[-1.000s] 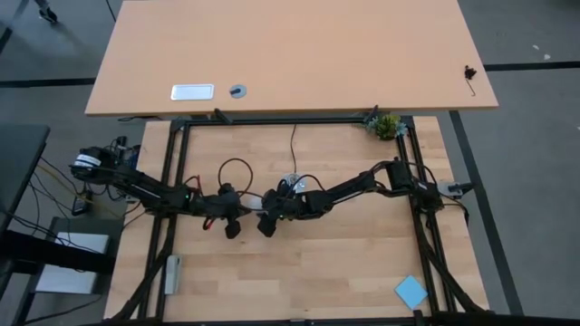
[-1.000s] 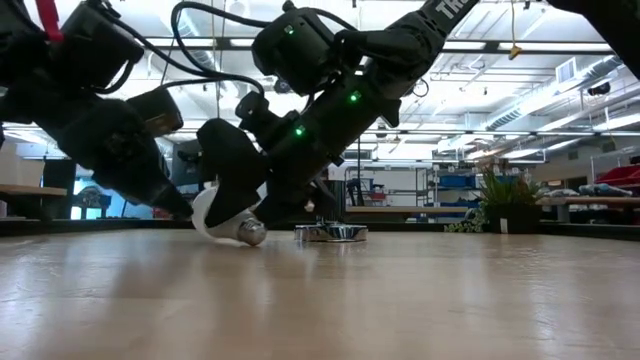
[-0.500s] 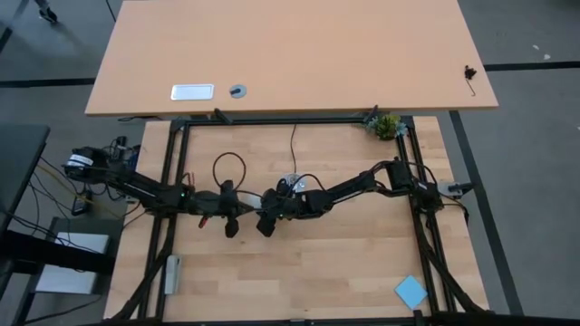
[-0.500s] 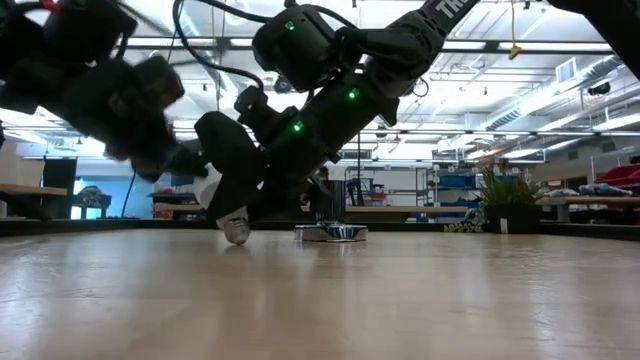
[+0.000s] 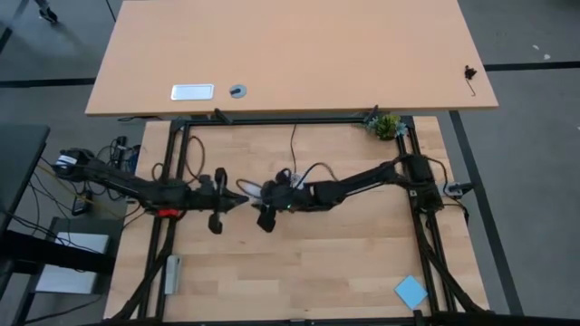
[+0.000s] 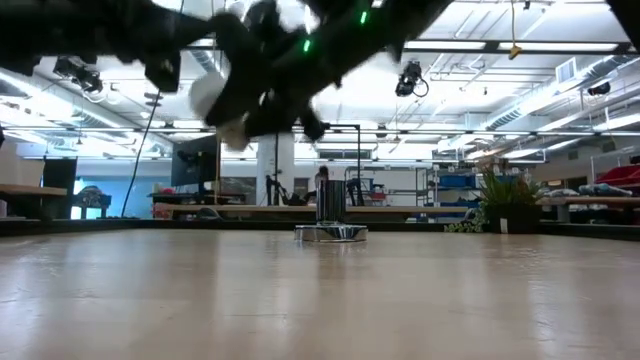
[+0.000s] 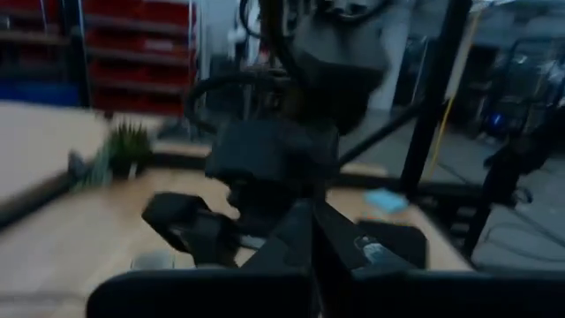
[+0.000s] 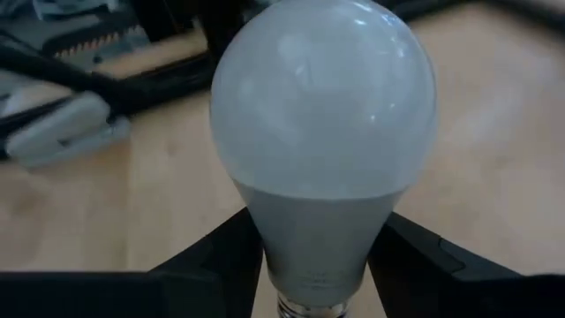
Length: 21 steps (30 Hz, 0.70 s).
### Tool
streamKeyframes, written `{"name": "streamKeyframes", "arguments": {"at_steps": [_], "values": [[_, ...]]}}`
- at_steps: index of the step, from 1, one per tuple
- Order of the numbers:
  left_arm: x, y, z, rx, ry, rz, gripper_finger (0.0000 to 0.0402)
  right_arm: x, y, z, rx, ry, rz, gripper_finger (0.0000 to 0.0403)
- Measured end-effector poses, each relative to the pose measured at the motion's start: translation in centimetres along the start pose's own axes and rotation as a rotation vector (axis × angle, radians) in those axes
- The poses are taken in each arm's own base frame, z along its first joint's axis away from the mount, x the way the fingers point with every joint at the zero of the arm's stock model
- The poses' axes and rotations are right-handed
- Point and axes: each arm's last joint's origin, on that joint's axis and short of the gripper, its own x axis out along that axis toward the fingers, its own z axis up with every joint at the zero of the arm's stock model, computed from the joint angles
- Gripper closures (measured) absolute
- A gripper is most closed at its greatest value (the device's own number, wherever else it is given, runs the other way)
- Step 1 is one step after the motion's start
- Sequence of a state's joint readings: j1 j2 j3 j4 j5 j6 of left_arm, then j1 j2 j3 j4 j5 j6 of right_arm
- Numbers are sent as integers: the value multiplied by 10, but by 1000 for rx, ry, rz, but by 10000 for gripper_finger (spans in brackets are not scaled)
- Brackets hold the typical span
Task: Screw lightbulb
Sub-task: Insert the lightbulb into the lamp socket
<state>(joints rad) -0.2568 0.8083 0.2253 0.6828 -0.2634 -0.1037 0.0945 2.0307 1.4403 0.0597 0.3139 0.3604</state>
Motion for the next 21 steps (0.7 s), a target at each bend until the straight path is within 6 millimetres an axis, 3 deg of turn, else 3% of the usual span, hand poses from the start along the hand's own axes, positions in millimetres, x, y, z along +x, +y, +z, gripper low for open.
{"name": "streamKeyframes", "arguments": {"at_steps": [6,11,16,21], "values": [[-4,-4,11,48,-91,-29,400,-52,-17,37,-116,-11,-219,214],[-4,-4,11,50,-94,-30,400,-81,-26,43,-158,14,-264,225],[-4,-4,12,47,-102,-31,400,-89,-40,15,-125,7,-267,230],[-4,-4,12,47,-104,-30,400,-81,-49,-22,-39,-173,-140,230]]}}
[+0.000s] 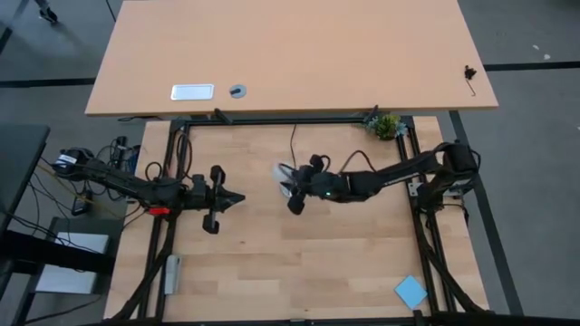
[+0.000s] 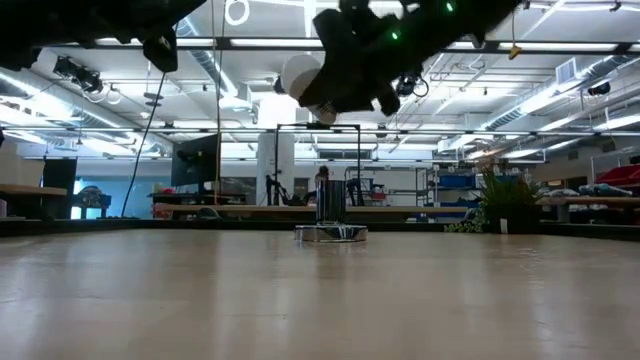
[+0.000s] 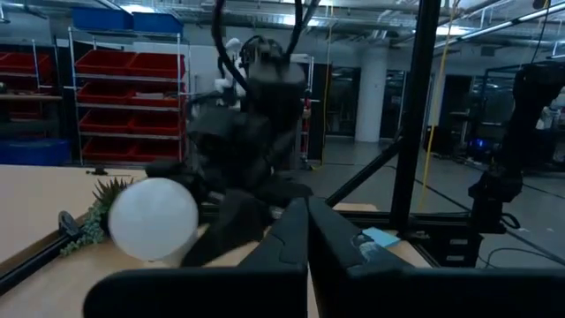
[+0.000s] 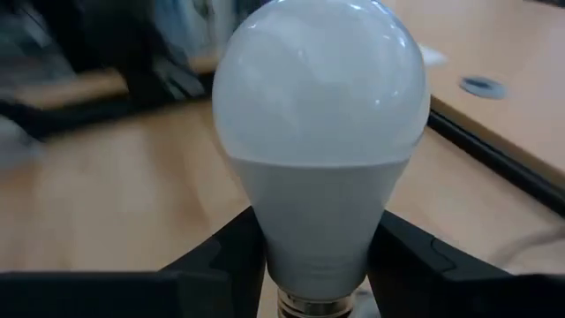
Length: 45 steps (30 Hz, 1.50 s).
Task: Screw lightbulb
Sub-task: Insert the lightbulb into the lamp socket
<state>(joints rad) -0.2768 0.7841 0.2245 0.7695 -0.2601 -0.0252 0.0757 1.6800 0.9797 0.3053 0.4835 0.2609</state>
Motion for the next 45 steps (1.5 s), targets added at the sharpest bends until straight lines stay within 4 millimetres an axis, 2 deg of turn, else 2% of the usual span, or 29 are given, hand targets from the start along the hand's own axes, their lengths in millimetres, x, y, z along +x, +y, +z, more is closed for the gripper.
{"name": "streamKeyframes", "arguments": {"at_steps": [6,12,19,25,30,45], "values": [[0,1,2,17,-17,23,400,-2,-18,-43,73,-189,1,230],[0,2,2,40,-25,55,400,5,-36,-69,88,-267,-31,230],[0,2,3,39,-27,70,400,27,-41,-92,70,-350,-22,230],[0,2,2,41,-23,70,400,38,-48,-112,83,-363,-33,230],[0,2,2,40,-24,70,400,44,-51,-120,90,-373,-42,230],[0,2,2,40,-25,74,400,50,-60,-117,71,-377,-81,230]]}}
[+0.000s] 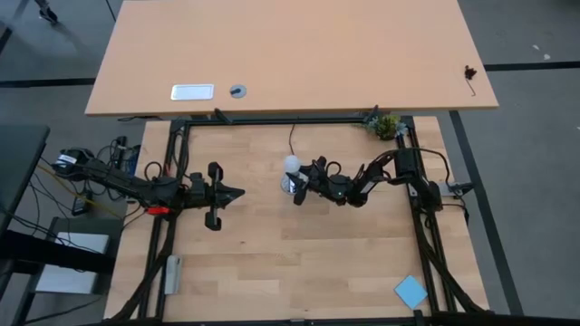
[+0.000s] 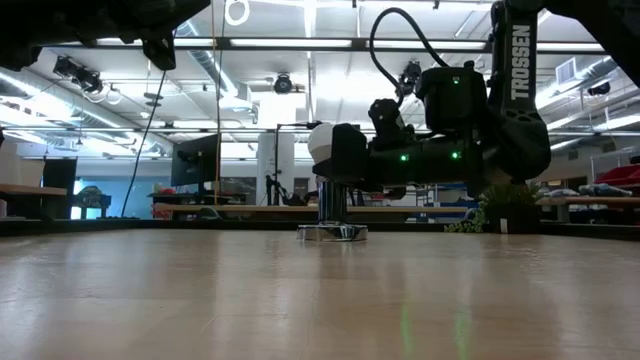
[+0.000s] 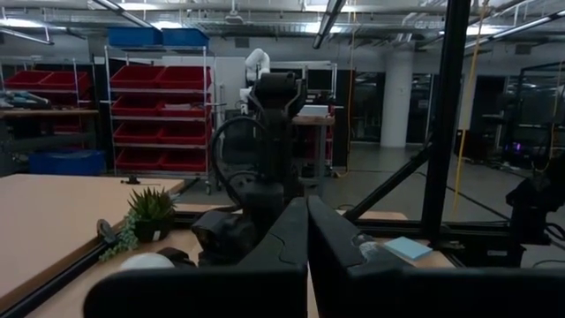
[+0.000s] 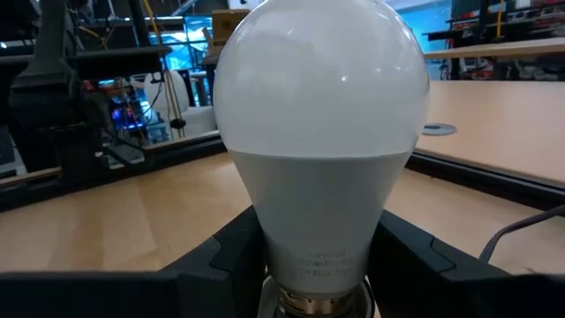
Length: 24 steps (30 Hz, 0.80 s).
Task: Screw lightbulb
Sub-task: Insert the lightbulb into the lamp socket
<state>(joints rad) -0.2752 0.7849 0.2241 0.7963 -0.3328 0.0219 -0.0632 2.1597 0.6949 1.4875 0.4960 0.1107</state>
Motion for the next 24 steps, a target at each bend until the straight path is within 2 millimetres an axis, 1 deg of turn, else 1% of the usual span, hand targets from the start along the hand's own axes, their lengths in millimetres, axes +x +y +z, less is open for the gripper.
{"name": "streamKeyframes", "arguments": {"at_steps": [5,11,17,24], "values": [[0,0,0,1,2,0,400,1,-1,-1,-6,13,-6,224],[0,0,0,1,2,0,400,1,-1,-3,29,30,-6,190],[0,0,0,1,4,0,400,-1,1,-3,27,34,-3,158],[0,0,-1,2,5,0,400,-3,5,-4,-13,32,7,139]]}}
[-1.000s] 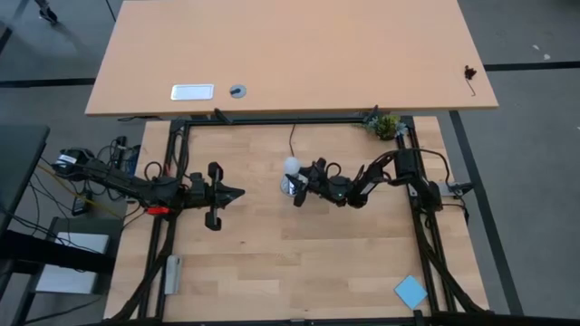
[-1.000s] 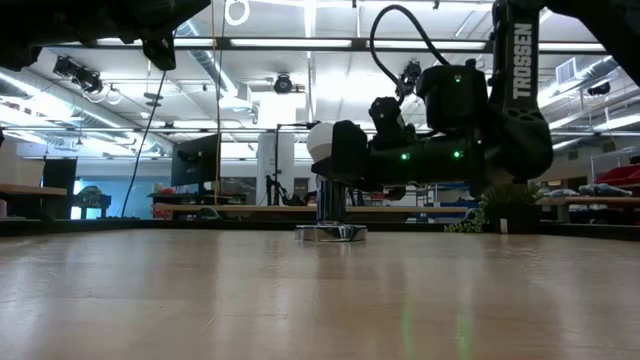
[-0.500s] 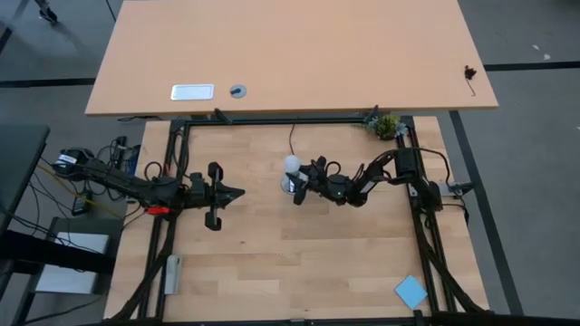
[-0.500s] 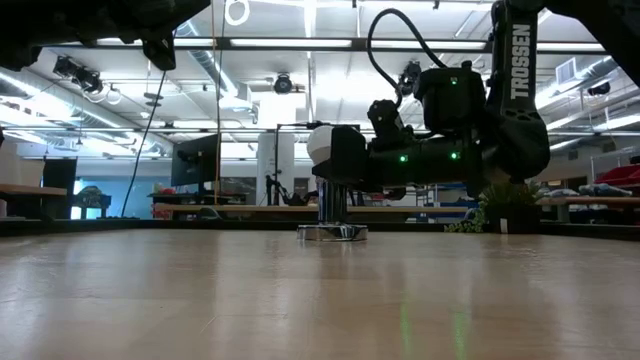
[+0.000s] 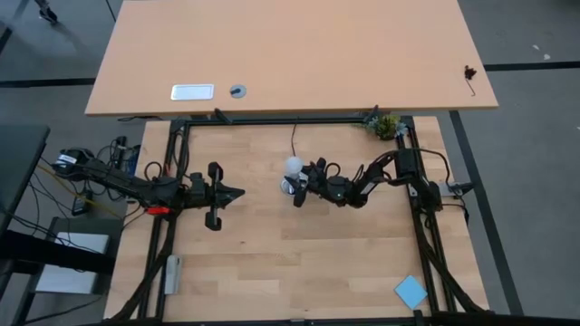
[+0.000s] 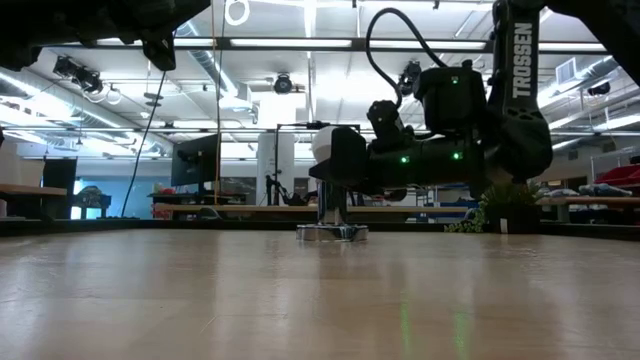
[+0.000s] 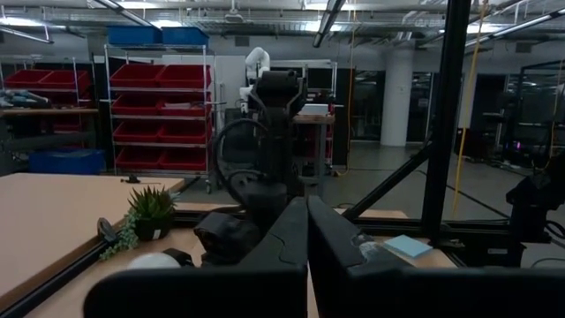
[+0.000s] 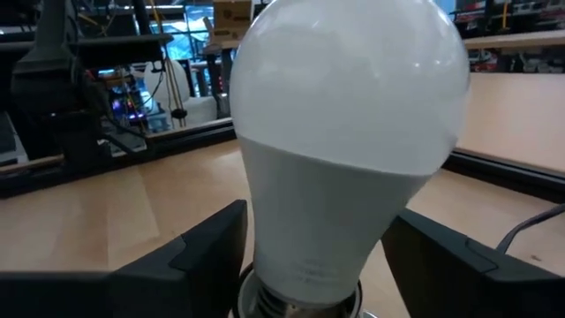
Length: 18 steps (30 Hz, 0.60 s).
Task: Screw lightbulb
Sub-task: Insert the lightbulb into the lamp socket
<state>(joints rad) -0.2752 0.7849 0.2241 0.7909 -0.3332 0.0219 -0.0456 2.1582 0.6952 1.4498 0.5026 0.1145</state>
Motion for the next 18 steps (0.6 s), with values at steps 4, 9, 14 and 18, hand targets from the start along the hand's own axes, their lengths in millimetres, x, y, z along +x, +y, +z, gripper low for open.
{"name": "streamKeyframes", "arguments": {"at_steps": [4,9,14,18], "values": [[0,0,0,0,1,0,400,0,0,0,-8,-4,-1,137],[0,0,0,0,1,0,400,-1,1,0,4,-6,-2,135],[0,0,0,0,1,0,400,-2,3,0,14,-9,-23,124],[0,0,0,1,2,0,400,-4,5,0,8,-12,-33,117]]}}
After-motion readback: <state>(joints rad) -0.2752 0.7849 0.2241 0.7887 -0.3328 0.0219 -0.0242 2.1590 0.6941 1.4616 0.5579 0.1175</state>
